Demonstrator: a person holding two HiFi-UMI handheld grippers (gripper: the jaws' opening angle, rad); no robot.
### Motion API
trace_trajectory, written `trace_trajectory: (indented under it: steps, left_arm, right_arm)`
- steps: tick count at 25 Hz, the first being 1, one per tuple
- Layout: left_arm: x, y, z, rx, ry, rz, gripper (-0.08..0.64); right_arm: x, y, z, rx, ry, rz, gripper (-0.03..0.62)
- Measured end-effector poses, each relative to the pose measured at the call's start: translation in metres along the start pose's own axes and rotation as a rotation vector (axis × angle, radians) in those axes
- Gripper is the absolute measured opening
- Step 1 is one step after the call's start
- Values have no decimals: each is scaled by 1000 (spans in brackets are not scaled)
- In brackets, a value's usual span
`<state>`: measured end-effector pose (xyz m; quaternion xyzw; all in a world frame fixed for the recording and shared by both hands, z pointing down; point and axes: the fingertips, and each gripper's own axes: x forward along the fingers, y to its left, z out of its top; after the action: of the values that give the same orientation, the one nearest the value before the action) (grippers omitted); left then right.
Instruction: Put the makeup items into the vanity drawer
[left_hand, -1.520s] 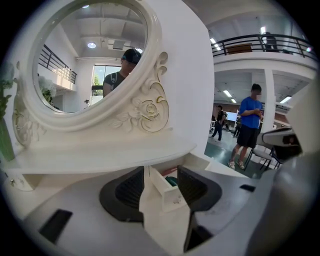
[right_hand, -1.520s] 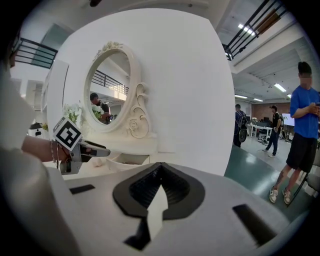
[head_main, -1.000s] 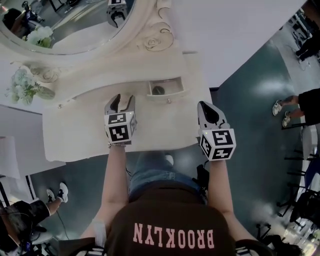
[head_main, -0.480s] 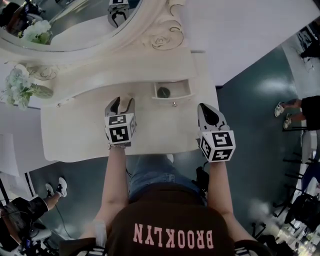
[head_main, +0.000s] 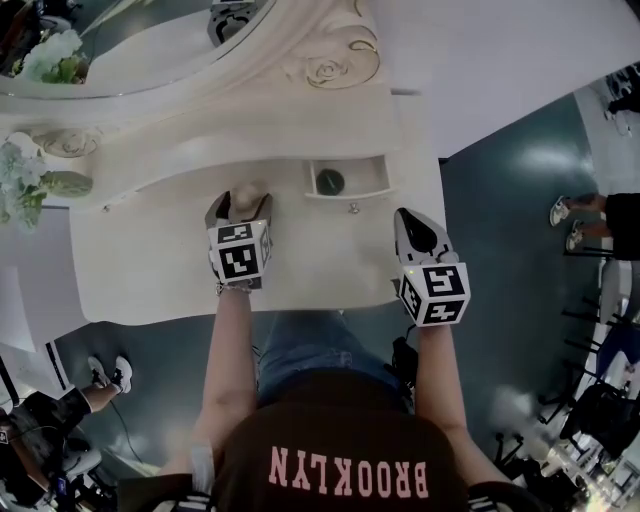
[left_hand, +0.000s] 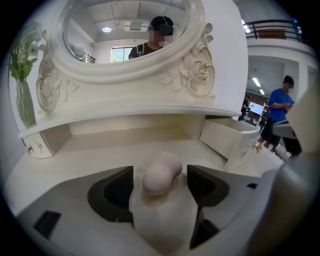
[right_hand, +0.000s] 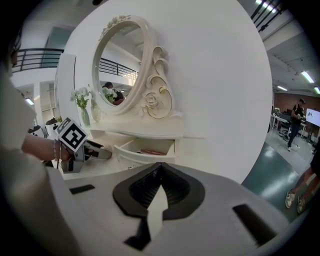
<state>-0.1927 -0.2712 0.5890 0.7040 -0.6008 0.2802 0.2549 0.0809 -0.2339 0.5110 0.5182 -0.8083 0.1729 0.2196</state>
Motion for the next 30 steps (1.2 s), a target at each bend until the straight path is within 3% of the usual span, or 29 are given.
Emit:
trace_trajectory:
  steps: [3, 5, 14, 30]
  left_arm:
    - [0, -1, -2, 31, 5, 9, 309]
    - [-1, -2, -2, 65, -1, 20, 163]
    - [-15, -8, 0, 45, -11, -12, 156]
    - [-73, -12, 48, 60, -159, 18, 158]
  right_arm:
    - [1, -2, -4, 7, 9, -6, -5]
    - [1, -2, -5, 7, 12, -8, -5]
    - [-12, 2, 7, -3, -29, -15, -5]
    - [-63, 8, 40, -31, -151, -39, -5]
